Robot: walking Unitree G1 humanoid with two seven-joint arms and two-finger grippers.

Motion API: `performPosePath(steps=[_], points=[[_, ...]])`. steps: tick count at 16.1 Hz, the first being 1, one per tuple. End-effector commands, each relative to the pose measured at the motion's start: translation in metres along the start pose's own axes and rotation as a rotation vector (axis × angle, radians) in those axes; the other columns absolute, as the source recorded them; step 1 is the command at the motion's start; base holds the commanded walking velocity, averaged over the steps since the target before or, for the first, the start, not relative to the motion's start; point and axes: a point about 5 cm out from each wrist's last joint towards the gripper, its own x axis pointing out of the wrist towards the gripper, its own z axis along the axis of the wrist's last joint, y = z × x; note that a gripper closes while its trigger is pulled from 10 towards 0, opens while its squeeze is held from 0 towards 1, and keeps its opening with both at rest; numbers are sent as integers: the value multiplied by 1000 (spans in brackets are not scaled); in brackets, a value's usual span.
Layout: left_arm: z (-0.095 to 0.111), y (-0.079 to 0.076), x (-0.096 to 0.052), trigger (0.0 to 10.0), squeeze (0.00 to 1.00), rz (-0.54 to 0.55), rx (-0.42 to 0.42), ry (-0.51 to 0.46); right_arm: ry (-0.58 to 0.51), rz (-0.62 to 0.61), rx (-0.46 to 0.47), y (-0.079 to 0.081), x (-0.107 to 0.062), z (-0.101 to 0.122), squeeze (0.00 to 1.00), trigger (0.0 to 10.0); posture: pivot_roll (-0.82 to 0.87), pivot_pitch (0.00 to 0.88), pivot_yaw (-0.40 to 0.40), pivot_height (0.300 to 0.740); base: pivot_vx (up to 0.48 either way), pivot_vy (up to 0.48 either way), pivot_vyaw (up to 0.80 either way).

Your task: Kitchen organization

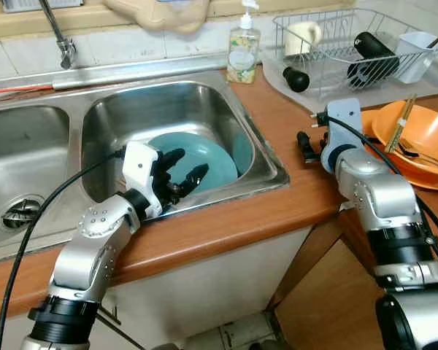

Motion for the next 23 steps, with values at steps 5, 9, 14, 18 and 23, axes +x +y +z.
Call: performPosePath(steps=[5,9,14,18,23], points=[[-1,-10,-5,10000,0,-54,28,20,-7,-43,74,-13,13,8,0,10000,-110,0,-9,740,0,0,0],[-1,-13,-5,10000,0,-76,35,25,7,-60,104,-19,21,5,0,10000,-104,0,-11,740,0,0,0],[-2,-17,-5,10000,0,-115,45,32,36,-104,69,-29,25,1,0,10000,-101,0,-9,740,0,0,0],[-1,-25,-7,10000,0,-198,30,34,80,-107,81,-33,27,-7,0,10000,-104,0,-7,740,0,0,0],[1,-24,-8,10000,0,-197,39,25,122,-3,124,-24,26,-10,0,10000,-102,0,-14,740,0,0,0]])
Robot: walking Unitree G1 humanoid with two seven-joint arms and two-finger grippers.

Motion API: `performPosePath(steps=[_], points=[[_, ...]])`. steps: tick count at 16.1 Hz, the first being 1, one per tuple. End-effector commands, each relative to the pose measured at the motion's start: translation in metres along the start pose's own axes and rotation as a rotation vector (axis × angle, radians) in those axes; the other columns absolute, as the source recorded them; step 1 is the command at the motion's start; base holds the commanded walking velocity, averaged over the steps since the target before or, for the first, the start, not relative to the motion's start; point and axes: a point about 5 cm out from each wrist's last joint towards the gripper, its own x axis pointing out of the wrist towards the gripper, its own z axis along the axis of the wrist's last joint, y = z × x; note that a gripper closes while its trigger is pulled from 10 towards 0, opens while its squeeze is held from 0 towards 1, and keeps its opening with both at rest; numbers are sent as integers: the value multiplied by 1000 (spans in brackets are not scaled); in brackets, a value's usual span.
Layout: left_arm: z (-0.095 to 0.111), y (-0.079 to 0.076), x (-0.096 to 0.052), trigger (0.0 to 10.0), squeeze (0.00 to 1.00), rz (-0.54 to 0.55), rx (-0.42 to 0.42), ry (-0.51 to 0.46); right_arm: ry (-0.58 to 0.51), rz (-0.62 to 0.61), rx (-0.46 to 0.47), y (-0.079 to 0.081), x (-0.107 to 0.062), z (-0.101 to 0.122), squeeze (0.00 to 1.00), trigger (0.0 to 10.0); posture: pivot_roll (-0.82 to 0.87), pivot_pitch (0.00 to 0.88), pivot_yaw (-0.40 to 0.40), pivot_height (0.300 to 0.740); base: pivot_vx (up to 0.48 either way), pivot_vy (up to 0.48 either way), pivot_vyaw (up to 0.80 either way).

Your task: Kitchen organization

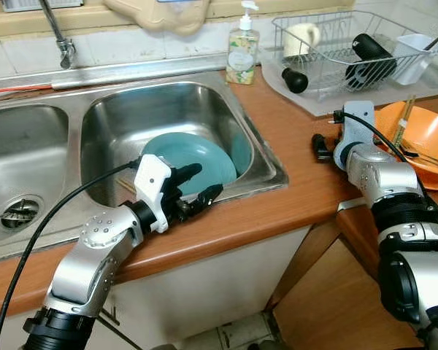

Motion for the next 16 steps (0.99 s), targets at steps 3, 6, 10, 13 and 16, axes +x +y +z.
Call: performPosePath(steps=[3,6,10,13,16], points=[[7,-3,-2,10000,0,-33,29,-23,33,112,7,21,-3,-7,0,10000,-102,0,-15,740,0,0,0],[8,-3,-1,10000,0,-33,32,-25,52,222,-5,48,-10,-14,0,10000,-105,0,-6,740,0,0,0],[8,-2,0,10000,0,-40,36,-22,39,299,4,61,-19,-13,0,10000,-108,0,2,740,0,0,0],[8,-2,1,10000,0,-37,39,-22,24,409,4,76,-28,-11,0,10000,-106,0,1,740,0,0,0],[8,-2,0,10000,0,-33,40,-22,30,501,-16,94,-36,-13,0,10000,-101,0,-3,740,0,0,0]])
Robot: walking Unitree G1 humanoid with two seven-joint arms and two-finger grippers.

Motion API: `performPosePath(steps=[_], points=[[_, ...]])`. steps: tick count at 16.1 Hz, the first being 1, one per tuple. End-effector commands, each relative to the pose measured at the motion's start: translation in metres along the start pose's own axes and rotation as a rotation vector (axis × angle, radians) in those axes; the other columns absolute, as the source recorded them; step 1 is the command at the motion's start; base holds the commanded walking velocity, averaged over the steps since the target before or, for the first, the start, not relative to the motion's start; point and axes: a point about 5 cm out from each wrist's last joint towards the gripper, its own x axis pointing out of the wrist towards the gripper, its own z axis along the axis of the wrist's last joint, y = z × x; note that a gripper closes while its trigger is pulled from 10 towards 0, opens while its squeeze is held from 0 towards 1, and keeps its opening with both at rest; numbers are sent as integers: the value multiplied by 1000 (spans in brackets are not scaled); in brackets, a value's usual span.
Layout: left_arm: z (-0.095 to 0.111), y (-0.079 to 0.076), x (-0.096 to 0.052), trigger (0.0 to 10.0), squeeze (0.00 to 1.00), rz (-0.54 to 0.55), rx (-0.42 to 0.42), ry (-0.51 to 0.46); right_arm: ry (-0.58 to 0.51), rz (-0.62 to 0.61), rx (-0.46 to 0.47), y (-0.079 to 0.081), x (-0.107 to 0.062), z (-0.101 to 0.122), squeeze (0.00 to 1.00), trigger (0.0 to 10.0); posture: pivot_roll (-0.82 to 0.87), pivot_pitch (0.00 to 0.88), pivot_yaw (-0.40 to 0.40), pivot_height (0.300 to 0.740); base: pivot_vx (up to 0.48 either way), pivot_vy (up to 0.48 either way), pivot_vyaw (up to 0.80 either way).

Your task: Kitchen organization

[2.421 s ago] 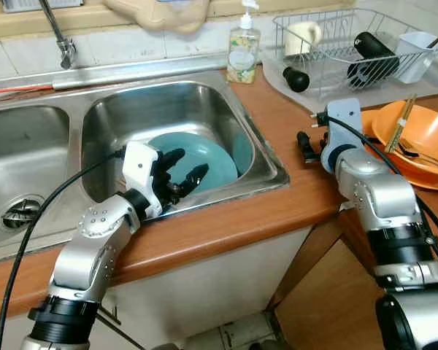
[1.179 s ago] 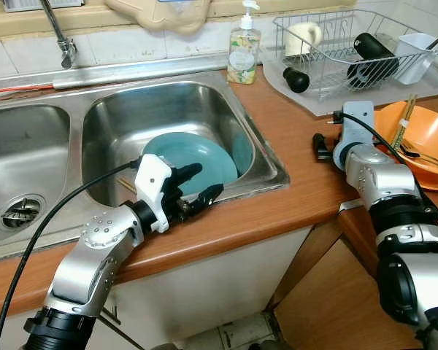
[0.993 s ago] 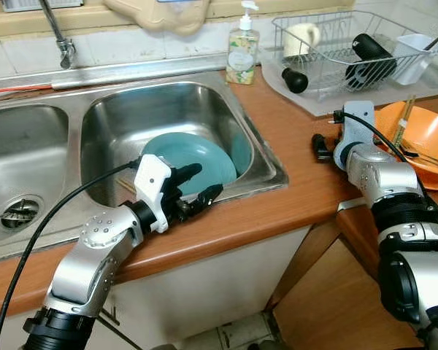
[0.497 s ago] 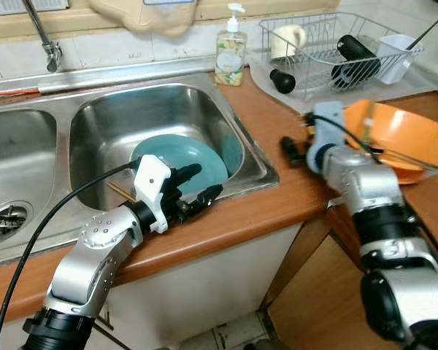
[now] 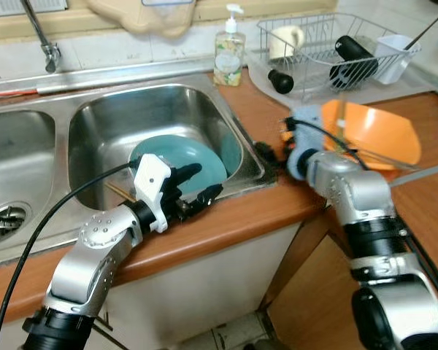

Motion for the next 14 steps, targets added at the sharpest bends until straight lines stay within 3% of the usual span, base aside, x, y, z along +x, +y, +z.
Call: performPosePath(steps=[1,7,14], points=[[8,-3,-1,10000,0,-28,33,-23,43,73,16,12,1,-9,0,10000,-99,0,-6,740,0,0,0],[8,-1,-1,10000,0,-17,38,-21,23,206,-22,36,-5,-4,0,10000,-96,0,-9,740,0,0,0],[8,0,1,10000,0,-16,47,-21,-89,240,-32,36,-15,19,0,10000,-103,0,-1,740,0,0,0]])
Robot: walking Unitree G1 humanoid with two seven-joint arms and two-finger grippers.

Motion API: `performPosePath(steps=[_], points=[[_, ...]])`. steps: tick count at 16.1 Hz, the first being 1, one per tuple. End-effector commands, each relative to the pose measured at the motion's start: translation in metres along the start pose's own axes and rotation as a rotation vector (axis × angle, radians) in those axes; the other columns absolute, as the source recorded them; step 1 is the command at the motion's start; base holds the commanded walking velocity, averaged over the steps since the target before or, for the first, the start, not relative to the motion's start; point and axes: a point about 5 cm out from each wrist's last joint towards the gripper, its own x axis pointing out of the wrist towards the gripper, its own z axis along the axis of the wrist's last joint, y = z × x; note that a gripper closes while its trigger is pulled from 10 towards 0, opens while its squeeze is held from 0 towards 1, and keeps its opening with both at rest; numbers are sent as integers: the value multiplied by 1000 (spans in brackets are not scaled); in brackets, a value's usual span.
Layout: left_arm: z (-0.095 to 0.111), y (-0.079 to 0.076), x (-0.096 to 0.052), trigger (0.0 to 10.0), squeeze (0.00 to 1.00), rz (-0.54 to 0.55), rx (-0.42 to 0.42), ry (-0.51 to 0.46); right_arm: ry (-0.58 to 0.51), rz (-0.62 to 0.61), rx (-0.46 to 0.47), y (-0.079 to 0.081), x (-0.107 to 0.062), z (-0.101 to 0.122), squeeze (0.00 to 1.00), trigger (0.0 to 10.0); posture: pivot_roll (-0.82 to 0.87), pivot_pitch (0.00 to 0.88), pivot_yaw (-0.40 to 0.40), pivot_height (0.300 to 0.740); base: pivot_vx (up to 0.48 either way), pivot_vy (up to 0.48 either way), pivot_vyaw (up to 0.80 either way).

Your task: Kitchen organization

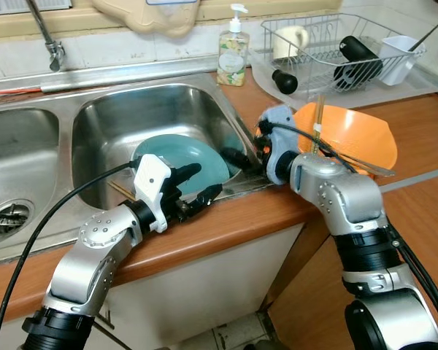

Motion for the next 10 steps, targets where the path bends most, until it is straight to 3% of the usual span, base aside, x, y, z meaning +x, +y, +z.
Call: performPosePath(steps=[1,3,6,10], points=[[9,-1,2,10000,0,-22,37,-28,-75,15,-2,-1,-6,17,0,10000,-105,0,2,740,0,0,0],[10,-2,4,10000,0,-32,34,-33,-264,0,-24,-9,-20,53,0,10000,-114,0,8,740,0,0,0],[10,-5,7,10000,0,-48,26,-41,-416,-112,-53,-30,-39,82,0,10000,-121,0,11,740,0,0,0],[10,-11,10,10000,0,-65,16,-49,-478,-422,-125,-93,-80,96,0,10000,-131,0,7,740,0,0,0]])
